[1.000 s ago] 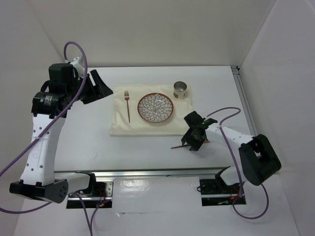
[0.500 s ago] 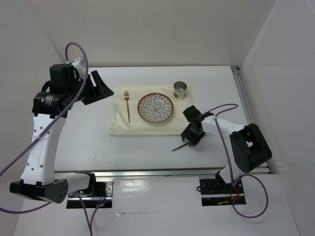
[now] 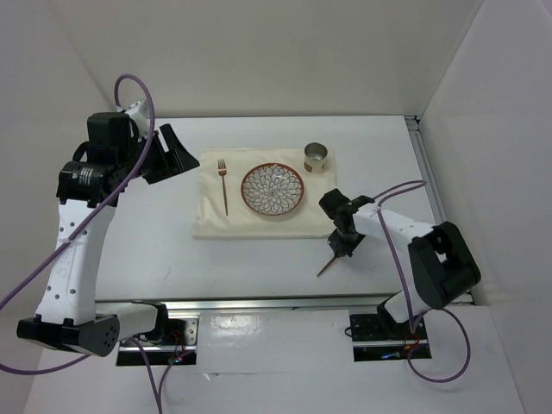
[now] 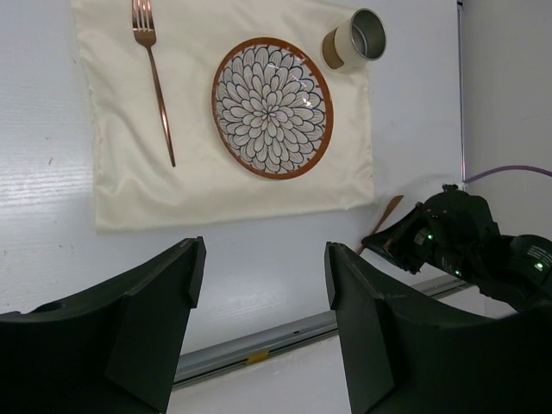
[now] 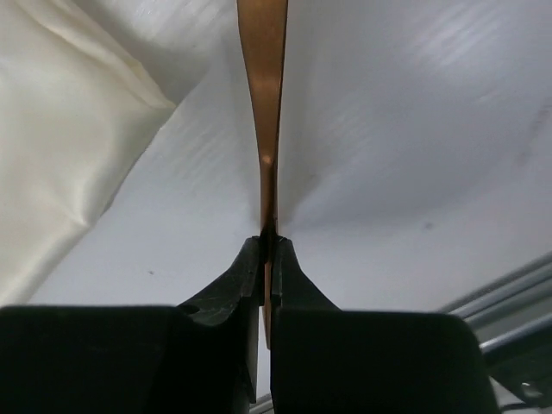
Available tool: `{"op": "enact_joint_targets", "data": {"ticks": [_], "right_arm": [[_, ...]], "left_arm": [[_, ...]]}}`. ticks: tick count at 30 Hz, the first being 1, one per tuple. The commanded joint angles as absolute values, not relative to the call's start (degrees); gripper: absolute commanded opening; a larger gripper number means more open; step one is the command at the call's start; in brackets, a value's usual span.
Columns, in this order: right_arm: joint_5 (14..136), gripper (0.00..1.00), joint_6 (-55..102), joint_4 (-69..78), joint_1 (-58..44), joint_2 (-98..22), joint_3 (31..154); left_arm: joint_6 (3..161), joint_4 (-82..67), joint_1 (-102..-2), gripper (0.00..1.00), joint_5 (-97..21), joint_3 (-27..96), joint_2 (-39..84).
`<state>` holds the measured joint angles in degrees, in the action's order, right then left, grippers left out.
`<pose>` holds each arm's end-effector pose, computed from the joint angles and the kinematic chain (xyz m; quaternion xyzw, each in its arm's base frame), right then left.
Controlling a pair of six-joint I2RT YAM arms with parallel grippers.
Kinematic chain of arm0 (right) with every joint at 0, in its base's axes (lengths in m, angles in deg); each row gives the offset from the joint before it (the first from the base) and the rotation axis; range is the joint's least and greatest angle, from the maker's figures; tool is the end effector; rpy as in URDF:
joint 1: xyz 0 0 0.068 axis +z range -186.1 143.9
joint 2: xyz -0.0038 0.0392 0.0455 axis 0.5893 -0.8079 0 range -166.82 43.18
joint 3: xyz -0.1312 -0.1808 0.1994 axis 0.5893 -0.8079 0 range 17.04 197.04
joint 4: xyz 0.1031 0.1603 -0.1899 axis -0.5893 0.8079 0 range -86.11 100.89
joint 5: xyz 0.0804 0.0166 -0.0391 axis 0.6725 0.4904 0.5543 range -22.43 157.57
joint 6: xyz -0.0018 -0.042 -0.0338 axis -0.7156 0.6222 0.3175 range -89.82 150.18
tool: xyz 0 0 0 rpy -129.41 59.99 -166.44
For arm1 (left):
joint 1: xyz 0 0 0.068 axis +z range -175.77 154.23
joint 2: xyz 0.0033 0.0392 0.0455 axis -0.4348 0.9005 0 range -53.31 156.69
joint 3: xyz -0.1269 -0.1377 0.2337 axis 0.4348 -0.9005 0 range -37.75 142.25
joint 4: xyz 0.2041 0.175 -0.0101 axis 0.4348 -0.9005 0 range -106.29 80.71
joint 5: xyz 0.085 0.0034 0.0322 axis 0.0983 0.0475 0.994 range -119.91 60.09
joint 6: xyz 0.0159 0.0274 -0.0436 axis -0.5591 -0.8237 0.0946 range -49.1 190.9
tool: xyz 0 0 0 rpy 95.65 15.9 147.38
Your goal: Set the dinner table for one person
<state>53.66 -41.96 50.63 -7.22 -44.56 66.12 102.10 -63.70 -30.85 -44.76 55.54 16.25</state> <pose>0.2250 0.1144 0.1852 0.3701 0.9202 -0.0462 0.1187 0.2174 -0.0285 0.4881 -0.1325 0.8538 -0.2596 0.4314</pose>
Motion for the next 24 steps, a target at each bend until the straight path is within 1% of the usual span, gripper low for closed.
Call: {"op": "enact_joint_targets", "data": {"ticks": [1,2,3,4,5,7,8,10,12,15,24], "right_arm": [[43.9,0.00,-40.3,57.1,-7.7,-35.7,67.3],[43.1,0.00,-36.7,56.0,-8.4,-35.7,67.8],[42.4,0.00,-34.0,56.0,-9.5,-33.2,68.7],[42.4,0.00,-26.2,54.8,-10.9,-32.4,69.8],[45.2,0.00,-20.5,50.2,-13.1,-31.8,72.0],[49.5,0.00,-12.6,46.9,-13.8,-31.8,75.0],[55.6,0.00,-3.7,44.4,-14.3,-32.6,76.1],[60.9,0.00,3.4,44.3,-14.3,-37.4,81.4],[65.4,0.00,5.7,46.0,-14.3,-43.4,86.4],[68.2,0.00,9.7,46.0,-13.3,-48.6,89.1],[74.0,0.00,13.2,44.5,-15.9,-58.7,96.4]], "left_arm": [[100.3,-61.9,-31.0,0.75,-45.3,55.9,15.6],[100.3,-61.9,-31.0,0.75,-45.3,55.9,15.6],[100.3,-61.9,-31.0,0.75,-45.3,55.9,15.6],[100.3,-61.9,-31.0,0.75,-45.3,55.9,16.1],[99.8,-61.9,-31.0,0.75,-45.3,55.3,16.1],[99.8,-61.9,-31.0,0.75,-46.0,55.3,16.7],[99.8,-61.9,-31.0,0.75,-46.0,54.7,17.2],[100.4,-60.5,-31.0,0.75,-46.0,54.1,17.2],[100.9,-60.0,-31.0,0.75,-46.5,53.6,17.2],[101.0,-59.5,-31.0,0.75,-46.5,53.0,16.7],[101.0,-59.5,-31.0,0.75,-45.4,53.0,16.7]]}}
